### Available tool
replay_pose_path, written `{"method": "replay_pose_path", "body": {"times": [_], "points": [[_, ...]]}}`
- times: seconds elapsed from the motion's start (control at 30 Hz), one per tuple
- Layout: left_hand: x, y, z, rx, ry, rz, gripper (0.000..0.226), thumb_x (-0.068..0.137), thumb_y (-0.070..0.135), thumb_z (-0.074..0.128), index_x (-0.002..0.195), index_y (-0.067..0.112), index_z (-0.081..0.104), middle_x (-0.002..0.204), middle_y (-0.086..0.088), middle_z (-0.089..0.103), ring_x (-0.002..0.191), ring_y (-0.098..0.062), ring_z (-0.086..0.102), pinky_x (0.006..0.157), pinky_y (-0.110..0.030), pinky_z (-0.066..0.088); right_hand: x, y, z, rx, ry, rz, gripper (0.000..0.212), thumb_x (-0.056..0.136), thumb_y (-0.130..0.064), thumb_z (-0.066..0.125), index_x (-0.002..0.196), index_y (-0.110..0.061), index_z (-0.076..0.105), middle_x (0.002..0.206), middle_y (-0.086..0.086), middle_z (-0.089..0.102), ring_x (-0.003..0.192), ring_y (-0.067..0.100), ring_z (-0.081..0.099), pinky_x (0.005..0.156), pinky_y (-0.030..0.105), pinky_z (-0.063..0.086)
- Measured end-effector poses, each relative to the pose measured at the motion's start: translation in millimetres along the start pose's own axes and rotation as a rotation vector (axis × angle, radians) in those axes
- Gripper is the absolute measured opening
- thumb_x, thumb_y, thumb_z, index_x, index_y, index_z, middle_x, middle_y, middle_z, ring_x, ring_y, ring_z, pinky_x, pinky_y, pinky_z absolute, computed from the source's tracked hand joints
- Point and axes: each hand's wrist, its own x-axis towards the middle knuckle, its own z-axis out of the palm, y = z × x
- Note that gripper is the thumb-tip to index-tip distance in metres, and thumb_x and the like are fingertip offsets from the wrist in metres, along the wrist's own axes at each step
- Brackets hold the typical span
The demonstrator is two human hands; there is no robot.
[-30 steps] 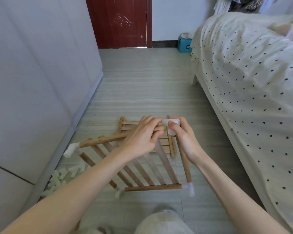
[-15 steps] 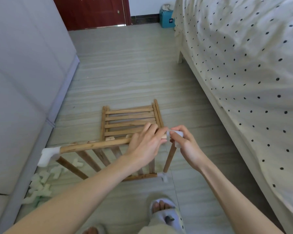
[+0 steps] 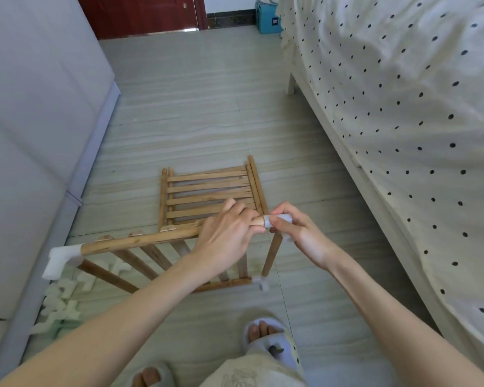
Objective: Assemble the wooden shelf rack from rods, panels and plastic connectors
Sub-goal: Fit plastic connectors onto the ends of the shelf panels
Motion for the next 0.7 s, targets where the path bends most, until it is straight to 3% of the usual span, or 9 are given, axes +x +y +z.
{"method": "replay_pose_path", "body": {"times": [0.13, 0.23, 0.3, 0.37, 0.43, 0.5, 0.57, 0.7], "points": [[-3.7, -3.4, -2.0, -0.057, -0.011, -0.03, 0.04, 0.093, 0.048, 0.042, 0.119, 0.019, 0.054, 0.113, 0.008, 0.056, 0.111, -0.009, 0.038, 0.064, -0.024, 0.028, 2.6, 1.9, 14.9, 0.081, 0.008, 0.059, 0.023, 0.093, -0.017, 0.053, 0.074, -0.016, 0.04, 0.062, -0.009, 0.046, 0.057, -0.002, 0.041, 0.05, 0.007, 0.032], [-4.1, -5.1, -4.4, -0.136, -0.001, -0.038, 0.039, 0.093, 0.045, 0.046, 0.122, 0.018, 0.05, 0.113, 0.006, 0.053, 0.112, -0.009, 0.04, 0.067, -0.024, 0.034, 4.9, 1.6, 22.2, 0.126, 0.031, 0.084, 0.024, 0.097, -0.018, 0.045, 0.074, -0.017, 0.038, 0.068, -0.003, 0.045, 0.063, 0.004, 0.04, 0.057, 0.015, 0.032], [-5.0, -10.0, -8.6, -0.193, -0.011, -0.021, 0.046, 0.092, 0.044, 0.05, 0.13, 0.018, 0.044, 0.12, 0.004, 0.052, 0.118, -0.01, 0.041, 0.082, -0.025, 0.04, 5.5, -0.2, 23.0, 0.092, 0.027, 0.085, 0.026, 0.1, -0.025, 0.036, 0.076, -0.017, 0.039, 0.075, 0.0, 0.045, 0.07, 0.008, 0.041, 0.063, 0.019, 0.033], [-7.2, -21.8, -12.7, -0.065, -0.035, 0.062, 0.054, 0.09, 0.051, 0.048, 0.134, 0.02, 0.042, 0.13, 0.006, 0.048, 0.124, -0.01, 0.038, 0.097, -0.026, 0.029, 5.2, -1.9, 21.9, 0.065, 0.021, 0.09, 0.03, 0.102, -0.028, 0.029, 0.079, -0.016, 0.044, 0.078, 0.001, 0.048, 0.071, 0.006, 0.047, 0.068, 0.015, 0.038], [-11.6, -38.5, -19.1, 0.018, -0.087, 0.076, 0.057, 0.087, 0.057, 0.045, 0.133, 0.024, 0.043, 0.132, 0.009, 0.046, 0.125, -0.009, 0.039, 0.101, -0.026, 0.023, 5.6, -6.1, 18.5, 0.075, -0.002, 0.113, 0.03, 0.102, -0.022, 0.031, 0.078, -0.013, 0.048, 0.075, 0.001, 0.05, 0.063, 0.001, 0.05, 0.059, 0.009, 0.038], [-18.3, -55.9, -23.9, -0.024, -0.16, 0.032, 0.054, 0.087, 0.058, 0.044, 0.13, 0.024, 0.046, 0.13, 0.008, 0.05, 0.118, -0.01, 0.048, 0.097, -0.026, 0.033, 10.0, -12.3, 14.3, 0.04, 0.001, 0.141, 0.029, 0.099, -0.015, 0.037, 0.073, -0.011, 0.049, 0.071, -0.001, 0.047, 0.06, 0.005, 0.046, 0.054, 0.011, 0.034], [-27.9, -68.6, -26.3, -0.083, -0.176, 0.016, 0.047, 0.09, 0.054, 0.041, 0.127, 0.025, 0.047, 0.125, 0.009, 0.055, 0.106, -0.009, 0.055, 0.085, -0.022, 0.043, 17.5, -17.8, 13.6, 0.016, 0.035, 0.151, 0.032, 0.098, -0.016, 0.039, 0.068, -0.014, 0.051, 0.071, -0.003, 0.049, 0.065, 0.007, 0.045, 0.058, 0.015, 0.033], [-40.6, -78.7, -21.3, -0.056, -0.084, 0.058, 0.045, 0.092, 0.055, 0.031, 0.124, 0.029, 0.047, 0.117, 0.012, 0.059, 0.094, -0.008, 0.058, 0.068, -0.021, 0.038, 36.2, -28.1, 23.7, 0.083, 0.06, 0.143, 0.049, 0.102, -0.035, 0.025, 0.078, -0.009, 0.059, 0.074, 0.005, 0.06, 0.071, 0.013, 0.056, 0.073, 0.02, 0.044]]}}
